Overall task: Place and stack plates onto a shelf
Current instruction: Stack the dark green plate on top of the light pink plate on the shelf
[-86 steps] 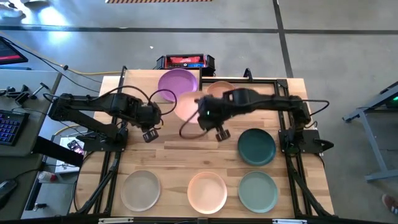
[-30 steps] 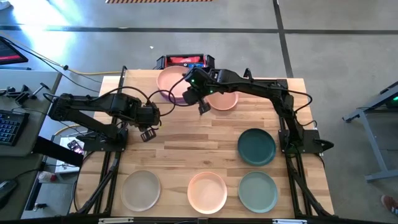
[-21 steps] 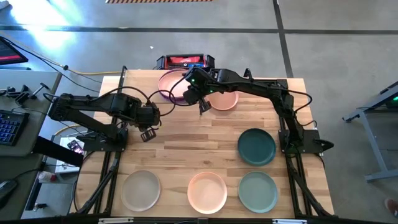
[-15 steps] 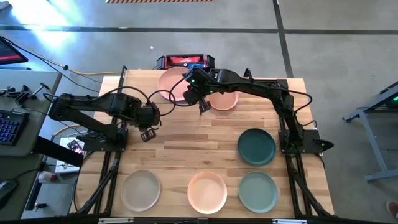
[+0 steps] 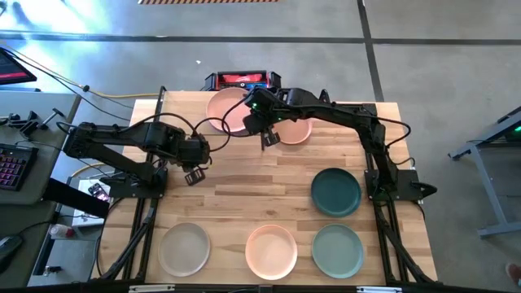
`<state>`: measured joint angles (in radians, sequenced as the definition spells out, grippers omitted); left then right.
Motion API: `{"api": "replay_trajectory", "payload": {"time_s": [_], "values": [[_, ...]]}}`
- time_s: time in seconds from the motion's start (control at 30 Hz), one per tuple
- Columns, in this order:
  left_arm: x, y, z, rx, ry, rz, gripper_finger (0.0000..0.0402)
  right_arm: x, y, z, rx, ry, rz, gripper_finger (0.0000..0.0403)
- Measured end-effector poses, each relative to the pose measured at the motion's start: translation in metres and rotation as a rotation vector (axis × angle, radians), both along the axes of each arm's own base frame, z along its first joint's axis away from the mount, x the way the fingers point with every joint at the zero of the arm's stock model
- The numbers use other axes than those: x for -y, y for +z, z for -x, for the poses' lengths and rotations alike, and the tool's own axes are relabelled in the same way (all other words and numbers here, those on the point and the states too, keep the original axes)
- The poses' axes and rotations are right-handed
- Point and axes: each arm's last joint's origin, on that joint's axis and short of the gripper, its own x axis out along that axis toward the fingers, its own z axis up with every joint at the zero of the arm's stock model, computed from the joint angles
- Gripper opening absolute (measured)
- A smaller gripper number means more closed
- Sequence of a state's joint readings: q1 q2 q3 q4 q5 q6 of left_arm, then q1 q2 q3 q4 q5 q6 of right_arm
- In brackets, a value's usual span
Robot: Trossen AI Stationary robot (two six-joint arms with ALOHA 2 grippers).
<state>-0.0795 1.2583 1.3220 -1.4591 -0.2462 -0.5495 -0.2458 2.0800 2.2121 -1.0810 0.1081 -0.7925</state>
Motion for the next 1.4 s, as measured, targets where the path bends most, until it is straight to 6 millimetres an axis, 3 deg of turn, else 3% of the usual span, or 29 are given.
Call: {"api": "replay_trajectory", "payload": {"time_s": [0.23,0.4,0.6,0.83,1.13,1.4], "values": [[0.0,0.0,-0.002,0.021,0.0,0.002,0.0049,-0.02,0.019,0.02,-0.092,-0.156,-0.146,0.0062],[0.0,0.0,-0.002,0.022,0.007,0.003,0.0049,-0.039,0.01,0.038,-0.283,-0.327,-0.29,0.0061],[0.0,0.0,-0.002,0.026,0.022,0.006,0.0049,-0.071,-0.018,0.04,-0.405,-0.412,-0.548,0.0061],[0.0,0.0,-0.002,0.026,0.025,0.007,0.0049,-0.104,-0.062,0.052,-0.597,-0.51,-0.513,0.0061],[0.0,0.0,-0.002,0.026,0.025,0.007,0.0049,-0.123,-0.126,0.075,-0.805,-0.724,-0.441,0.0061],[0.0,0.0,-0.002,0.026,0.026,0.007,0.0049,-0.138,-0.155,0.09,-0.836,-0.914,-0.392,0.0061]]}}
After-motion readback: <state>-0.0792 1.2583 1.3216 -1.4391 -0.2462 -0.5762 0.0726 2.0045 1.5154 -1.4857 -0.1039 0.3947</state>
